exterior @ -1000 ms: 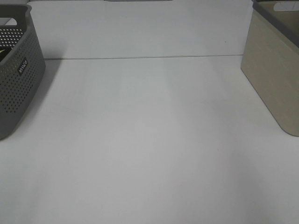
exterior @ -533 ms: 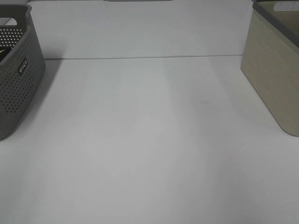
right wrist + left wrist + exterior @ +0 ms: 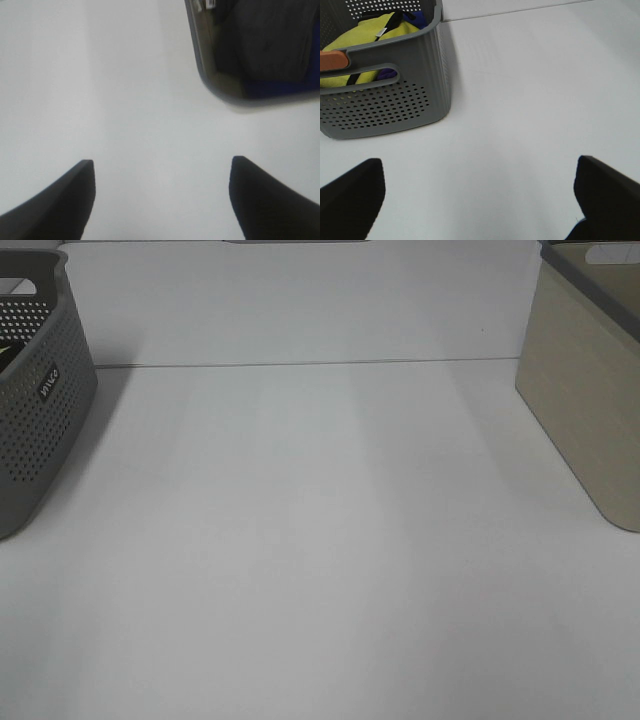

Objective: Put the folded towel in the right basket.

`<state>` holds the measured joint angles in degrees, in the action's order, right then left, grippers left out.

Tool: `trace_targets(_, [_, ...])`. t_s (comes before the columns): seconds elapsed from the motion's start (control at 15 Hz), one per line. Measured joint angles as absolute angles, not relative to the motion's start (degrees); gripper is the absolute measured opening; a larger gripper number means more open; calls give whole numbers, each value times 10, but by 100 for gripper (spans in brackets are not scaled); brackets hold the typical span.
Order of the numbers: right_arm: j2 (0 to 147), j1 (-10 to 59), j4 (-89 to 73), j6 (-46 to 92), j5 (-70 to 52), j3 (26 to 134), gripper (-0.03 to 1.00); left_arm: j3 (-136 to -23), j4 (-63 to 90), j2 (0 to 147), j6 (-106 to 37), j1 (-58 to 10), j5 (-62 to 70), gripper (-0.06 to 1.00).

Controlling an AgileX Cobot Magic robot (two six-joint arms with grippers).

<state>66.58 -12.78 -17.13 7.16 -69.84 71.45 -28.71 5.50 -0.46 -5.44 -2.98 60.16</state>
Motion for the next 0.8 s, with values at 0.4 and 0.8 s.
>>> trace_targets(0.4, [371, -62, -127, 76, -655, 454, 71, -287, 55, -5, -54, -30, 602, 98])
trace_targets(0.8, [124, 59, 0, 45, -631, 344, 71, -287, 55, -5, -54, -30, 602, 98])
